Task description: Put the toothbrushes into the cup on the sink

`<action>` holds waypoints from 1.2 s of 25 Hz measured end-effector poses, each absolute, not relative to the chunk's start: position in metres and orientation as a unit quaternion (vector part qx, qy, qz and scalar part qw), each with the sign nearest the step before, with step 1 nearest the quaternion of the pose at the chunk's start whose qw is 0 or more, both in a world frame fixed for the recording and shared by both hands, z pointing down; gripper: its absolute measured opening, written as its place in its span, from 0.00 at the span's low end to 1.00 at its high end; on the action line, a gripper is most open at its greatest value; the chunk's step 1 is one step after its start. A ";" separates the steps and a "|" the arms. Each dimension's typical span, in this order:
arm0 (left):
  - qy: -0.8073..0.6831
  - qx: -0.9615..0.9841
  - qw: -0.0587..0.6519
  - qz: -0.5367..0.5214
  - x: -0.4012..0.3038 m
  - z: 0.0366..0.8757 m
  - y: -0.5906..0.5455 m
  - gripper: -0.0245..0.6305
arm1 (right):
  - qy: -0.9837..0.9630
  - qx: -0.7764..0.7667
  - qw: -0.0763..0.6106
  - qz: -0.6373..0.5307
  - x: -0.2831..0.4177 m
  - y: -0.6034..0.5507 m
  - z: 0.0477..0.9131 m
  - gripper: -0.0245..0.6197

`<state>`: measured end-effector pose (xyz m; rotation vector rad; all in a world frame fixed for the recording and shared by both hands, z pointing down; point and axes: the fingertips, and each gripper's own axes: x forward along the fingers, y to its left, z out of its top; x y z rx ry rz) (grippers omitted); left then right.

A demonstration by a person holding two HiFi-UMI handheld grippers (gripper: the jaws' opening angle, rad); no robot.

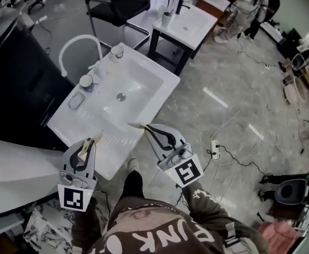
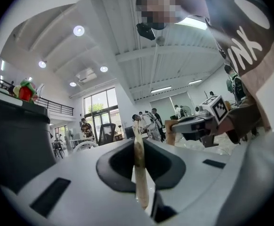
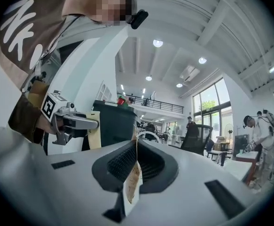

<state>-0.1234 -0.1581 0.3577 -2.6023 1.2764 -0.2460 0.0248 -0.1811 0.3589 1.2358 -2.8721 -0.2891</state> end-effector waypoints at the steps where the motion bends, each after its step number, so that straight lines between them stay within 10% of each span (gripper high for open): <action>1: 0.438 -0.888 0.114 -0.082 -0.126 0.360 -0.168 0.08 | -0.915 0.392 0.006 -0.096 0.021 -0.194 0.362 0.06; 30: 0.492 -0.863 0.053 -0.096 -0.180 0.423 -0.249 0.08 | -0.894 0.412 0.085 -0.153 -0.040 -0.556 0.432 0.06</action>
